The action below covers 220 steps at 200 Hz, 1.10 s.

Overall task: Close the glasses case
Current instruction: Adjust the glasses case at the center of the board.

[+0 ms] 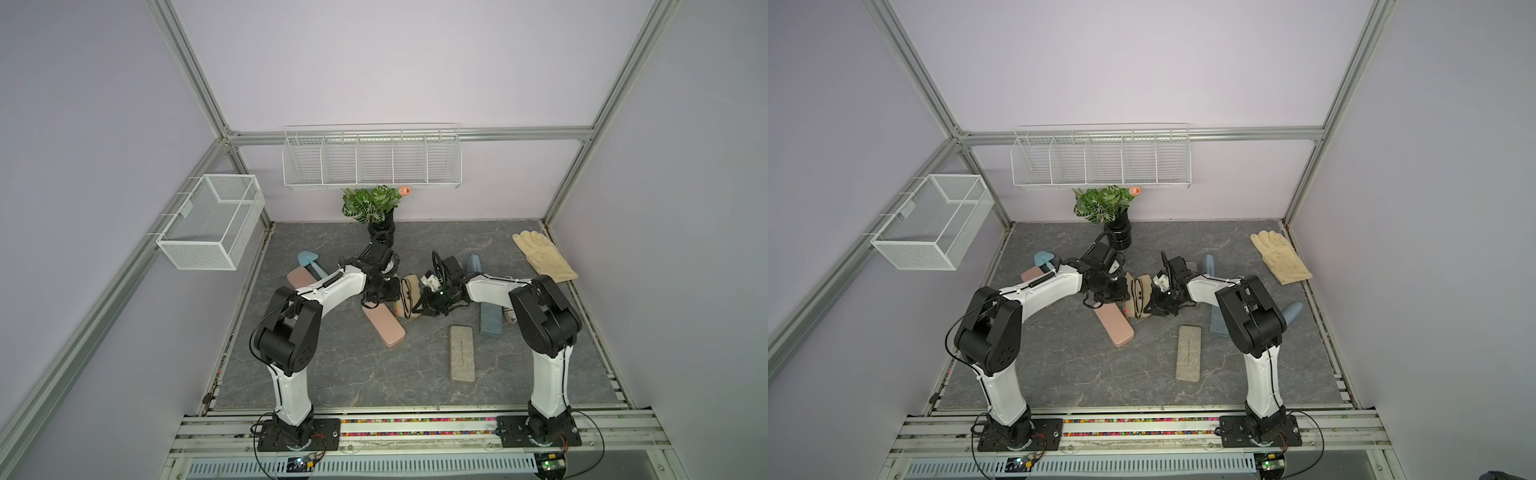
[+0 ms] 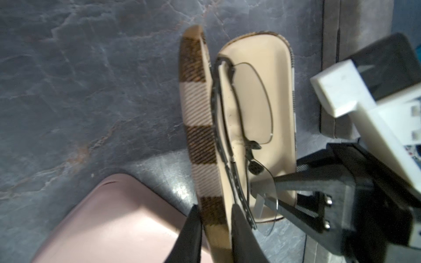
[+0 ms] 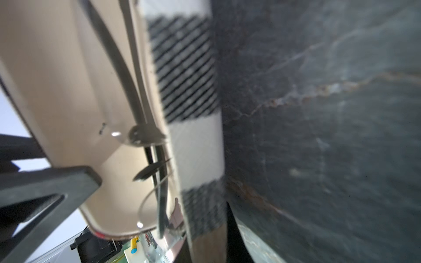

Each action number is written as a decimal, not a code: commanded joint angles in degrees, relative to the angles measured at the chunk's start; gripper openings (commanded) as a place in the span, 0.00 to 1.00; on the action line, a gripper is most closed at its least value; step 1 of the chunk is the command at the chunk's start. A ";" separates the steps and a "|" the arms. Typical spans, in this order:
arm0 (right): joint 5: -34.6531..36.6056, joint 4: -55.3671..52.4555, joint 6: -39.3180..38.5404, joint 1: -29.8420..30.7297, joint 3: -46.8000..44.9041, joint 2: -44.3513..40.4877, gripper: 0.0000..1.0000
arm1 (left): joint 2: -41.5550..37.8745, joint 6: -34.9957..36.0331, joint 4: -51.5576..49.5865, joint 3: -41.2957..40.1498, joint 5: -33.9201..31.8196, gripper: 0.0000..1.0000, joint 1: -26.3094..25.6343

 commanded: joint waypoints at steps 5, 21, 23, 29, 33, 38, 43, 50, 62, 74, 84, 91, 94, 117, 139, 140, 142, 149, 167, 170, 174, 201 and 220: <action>-1.54 0.78 -0.58 0.02 0.29 -0.03 0.15 | 1.72 1.47 -1.44 2.60 -1.16 0.14 -1.02; -1.30 0.60 -0.84 0.02 0.16 -0.42 0.20 | 1.64 1.52 -2.20 3.15 -2.54 0.12 -1.22; -1.24 0.54 -0.89 0.05 0.15 -0.46 0.21 | 1.62 1.52 -2.37 3.23 -2.72 0.12 -1.26; -1.04 0.43 -0.92 0.06 0.11 -0.60 0.24 | 1.47 1.52 -2.81 3.42 -3.33 0.12 -1.22; -0.88 0.28 -1.01 0.07 0.03 -0.71 0.26 | 1.36 1.48 -3.12 3.59 -3.85 0.12 -1.22; -0.70 0.02 -1.08 0.07 0.11 -0.89 0.28 | 1.06 1.44 -3.60 3.75 -4.52 0.11 -1.28; -0.39 -0.30 -1.24 0.12 0.08 -1.14 0.31 | 0.93 1.44 -4.04 3.90 -5.12 0.11 -1.30; 0.05 -0.66 -1.46 0.10 -0.01 -1.53 0.33 | 0.50 1.44 -4.94 4.16 -6.12 0.11 -1.31; 0.68 -1.43 -1.87 0.11 -0.10 -2.48 0.35 | -0.28 1.44 -6.39 4.63 -7.99 0.11 -1.30; 1.50 -2.49 -2.48 0.12 0.00 -3.64 0.36 | -1.05 1.52 -7.93 5.24 -9.51 0.11 -1.30; 2.21 -3.69 -3.16 0.18 0.23 -4.83 0.37 | -1.36 1.61 -9.57 6.07 -10.94 0.11 -1.30; 2.82 -4.71 -3.75 0.19 0.49 -5.64 0.37 | -1.45 1.53 -10.85 6.68 -11.85 0.11 -1.30; 3.25 -5.21 -4.04 0.25 0.54 -6.06 0.38 | -1.46 1.57 -11.30 6.87 -12.13 0.11 -1.30; 5.77 -8.92 -6.25 0.85 1.97 -9.02 0.39 | -1.91 1.53 -14.77 8.83 -14.25 0.11 -1.44; 8.37 -12.57 -8.26 1.89 3.87 -11.37 0.42 | -1.77 1.52 -17.90 10.83 -17.31 0.11 -1.89; 8.47 -12.71 -8.34 1.97 3.97 -11.46 0.42 | -1.75 1.52 -18.00 10.86 -17.36 0.11 -1.90; 8.66 -12.92 -8.50 2.06 4.04 -11.66 0.43 | -1.71 1.52 -18.15 10.96 -17.48 0.11 -1.94; 9.06 -13.48 -8.95 2.33 4.38 -12.21 0.44 | -1.58 1.52 -18.73 11.37 -17.84 0.11 -2.01; 9.89 -14.24 -9.37 2.84 4.80 -13.31 0.47 | -1.53 1.22 -19.27 11.67 -18.38 0.11 -2.10; 10.11 -14.32 -9.50 2.92 4.79 -13.51 0.48 | -1.43 1.13 -19.31 11.69 -18.58 0.11 -2.10; 10.37 -14.26 -9.46 2.94 4.72 -13.69 0.49 | -1.46 1.04 -19.38 11.83 -18.71 0.11 -2.10; 11.08 -14.19 -9.64 3.11 4.75 -13.93 0.52 | -1.21 0.72 -19.67 12.22 -19.24 0.11 -2.32; 12.08 -14.40 -9.72 3.32 5.33 -13.36 0.54 | -0.86 0.39 -19.82 12.63 -19.52 0.11 -2.27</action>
